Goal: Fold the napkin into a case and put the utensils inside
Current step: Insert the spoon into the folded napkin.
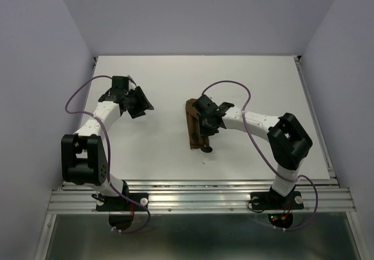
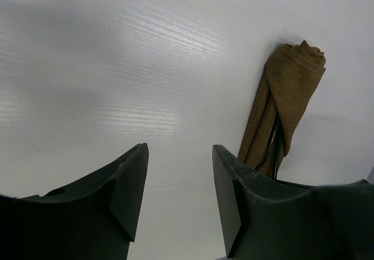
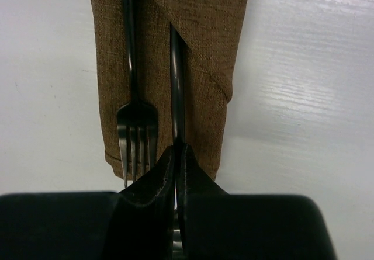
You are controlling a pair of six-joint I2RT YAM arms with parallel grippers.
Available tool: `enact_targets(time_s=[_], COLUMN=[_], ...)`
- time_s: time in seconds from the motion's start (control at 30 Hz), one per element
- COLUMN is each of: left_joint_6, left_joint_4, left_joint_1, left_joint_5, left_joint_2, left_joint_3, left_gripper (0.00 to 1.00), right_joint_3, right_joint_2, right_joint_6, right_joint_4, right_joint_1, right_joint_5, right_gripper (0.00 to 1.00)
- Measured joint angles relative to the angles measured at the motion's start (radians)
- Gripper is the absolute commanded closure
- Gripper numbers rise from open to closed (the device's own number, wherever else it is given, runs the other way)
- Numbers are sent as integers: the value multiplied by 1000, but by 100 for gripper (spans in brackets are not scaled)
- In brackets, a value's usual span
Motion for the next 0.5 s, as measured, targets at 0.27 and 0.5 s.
enact_targets(time_s=[0.27,0.5], left_joint_6=[18,39], left_joint_4=[1,1], left_joint_1=[0,0], left_joint_5=[14,18], left_joint_2=[0,0], left_joint_3=[-6,-8], left_gripper=[41,41], right_joint_3=[87,141], right_joint_2=[76,129], right_joint_6=[-10,-14], right_joint_4=[-1,-2], right_joint_1=[-12,-37], right_joint_5=[32,70], right_gripper=[99,99])
